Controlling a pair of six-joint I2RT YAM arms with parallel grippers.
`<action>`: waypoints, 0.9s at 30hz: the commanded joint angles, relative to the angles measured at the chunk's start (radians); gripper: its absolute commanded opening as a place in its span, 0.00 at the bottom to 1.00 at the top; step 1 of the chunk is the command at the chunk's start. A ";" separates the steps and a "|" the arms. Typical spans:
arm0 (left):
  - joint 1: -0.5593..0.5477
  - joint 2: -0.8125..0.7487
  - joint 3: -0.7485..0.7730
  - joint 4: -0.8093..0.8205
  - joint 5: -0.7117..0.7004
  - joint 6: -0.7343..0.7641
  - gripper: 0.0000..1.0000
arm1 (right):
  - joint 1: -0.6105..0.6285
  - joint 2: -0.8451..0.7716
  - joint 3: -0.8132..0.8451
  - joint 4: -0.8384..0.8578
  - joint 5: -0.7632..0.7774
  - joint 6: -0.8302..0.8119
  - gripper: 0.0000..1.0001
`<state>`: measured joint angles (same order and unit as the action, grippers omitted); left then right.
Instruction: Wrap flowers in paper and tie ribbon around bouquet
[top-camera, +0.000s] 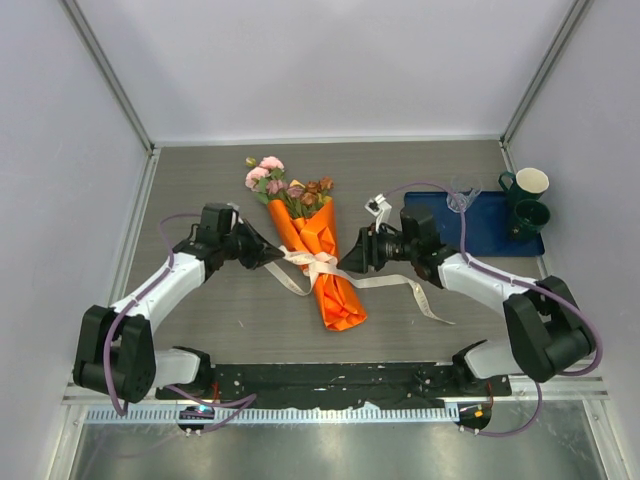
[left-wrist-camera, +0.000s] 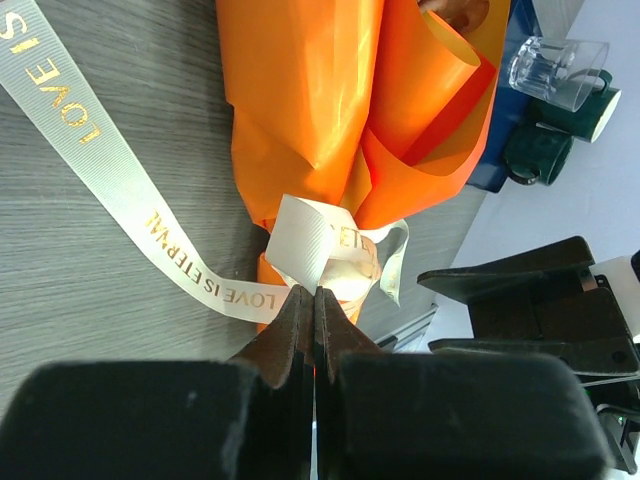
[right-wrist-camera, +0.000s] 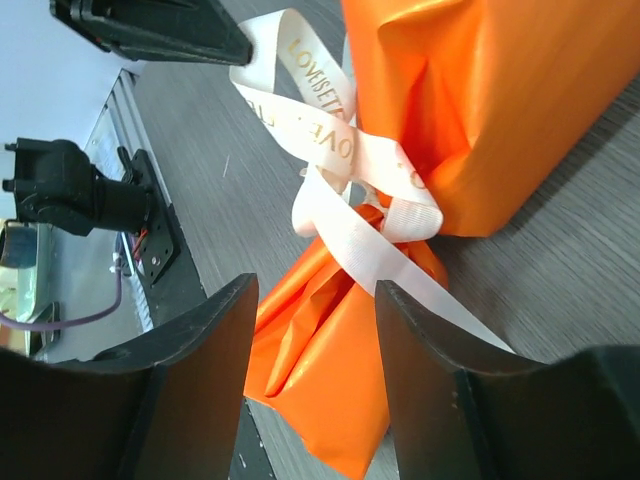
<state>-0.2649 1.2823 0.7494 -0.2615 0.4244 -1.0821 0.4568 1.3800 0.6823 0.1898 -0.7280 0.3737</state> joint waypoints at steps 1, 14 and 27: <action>0.007 0.000 0.041 -0.005 0.034 0.030 0.00 | 0.006 0.017 -0.021 0.154 -0.059 -0.058 0.54; 0.047 -0.028 0.039 -0.035 0.070 0.045 0.00 | 0.065 0.183 0.020 0.125 0.047 -0.101 0.55; 0.047 -0.034 -0.004 -0.018 0.089 0.036 0.00 | 0.077 0.175 0.051 0.112 0.128 -0.114 0.31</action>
<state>-0.2218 1.2819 0.7513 -0.2901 0.4839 -1.0611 0.5262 1.5623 0.6830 0.2752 -0.6239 0.2802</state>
